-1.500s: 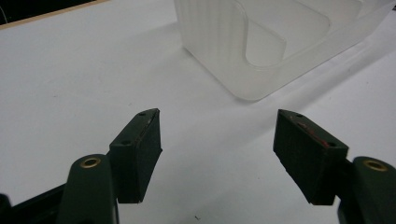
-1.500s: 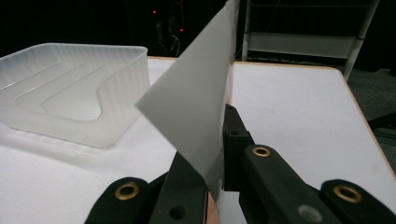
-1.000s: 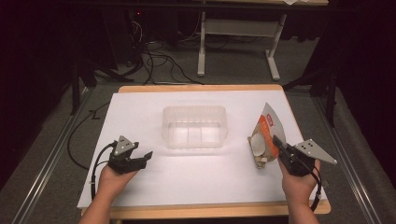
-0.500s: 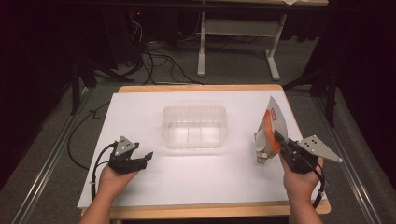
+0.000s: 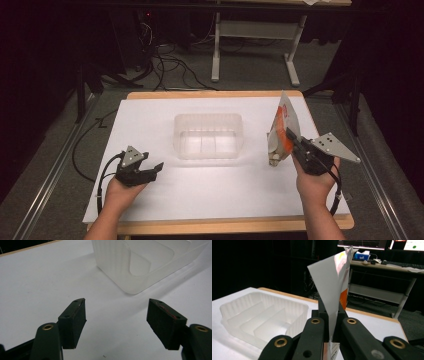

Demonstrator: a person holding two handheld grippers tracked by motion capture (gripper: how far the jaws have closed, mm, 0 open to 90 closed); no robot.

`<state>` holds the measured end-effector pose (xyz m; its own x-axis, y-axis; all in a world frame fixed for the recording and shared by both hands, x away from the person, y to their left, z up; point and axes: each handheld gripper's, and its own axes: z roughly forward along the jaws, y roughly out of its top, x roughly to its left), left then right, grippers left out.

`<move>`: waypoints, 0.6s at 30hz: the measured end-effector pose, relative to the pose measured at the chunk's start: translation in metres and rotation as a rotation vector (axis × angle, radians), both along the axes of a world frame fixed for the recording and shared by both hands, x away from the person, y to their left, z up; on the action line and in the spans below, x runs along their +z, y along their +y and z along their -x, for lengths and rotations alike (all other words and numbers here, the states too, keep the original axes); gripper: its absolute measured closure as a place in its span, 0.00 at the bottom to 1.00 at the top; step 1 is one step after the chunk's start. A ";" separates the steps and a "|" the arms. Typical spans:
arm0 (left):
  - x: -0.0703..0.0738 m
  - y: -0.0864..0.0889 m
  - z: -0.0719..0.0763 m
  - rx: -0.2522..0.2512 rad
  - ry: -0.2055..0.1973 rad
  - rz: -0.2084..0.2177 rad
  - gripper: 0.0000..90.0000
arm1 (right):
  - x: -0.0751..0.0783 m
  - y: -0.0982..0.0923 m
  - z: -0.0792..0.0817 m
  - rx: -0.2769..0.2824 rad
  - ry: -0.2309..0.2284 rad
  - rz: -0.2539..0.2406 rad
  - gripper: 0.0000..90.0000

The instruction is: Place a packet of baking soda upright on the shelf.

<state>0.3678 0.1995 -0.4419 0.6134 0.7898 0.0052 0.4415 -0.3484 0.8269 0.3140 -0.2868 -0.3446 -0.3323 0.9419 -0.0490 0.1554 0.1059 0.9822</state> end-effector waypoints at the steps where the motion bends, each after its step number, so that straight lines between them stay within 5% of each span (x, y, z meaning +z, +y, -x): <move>1: 0.000 0.000 0.000 0.000 0.000 0.001 0.36 | 0.000 0.000 0.000 0.000 0.000 0.000 1.00; 18: 0.002 0.002 0.001 0.000 -0.005 0.014 0.36 | 0.045 0.056 -0.024 0.083 -0.075 0.016 1.00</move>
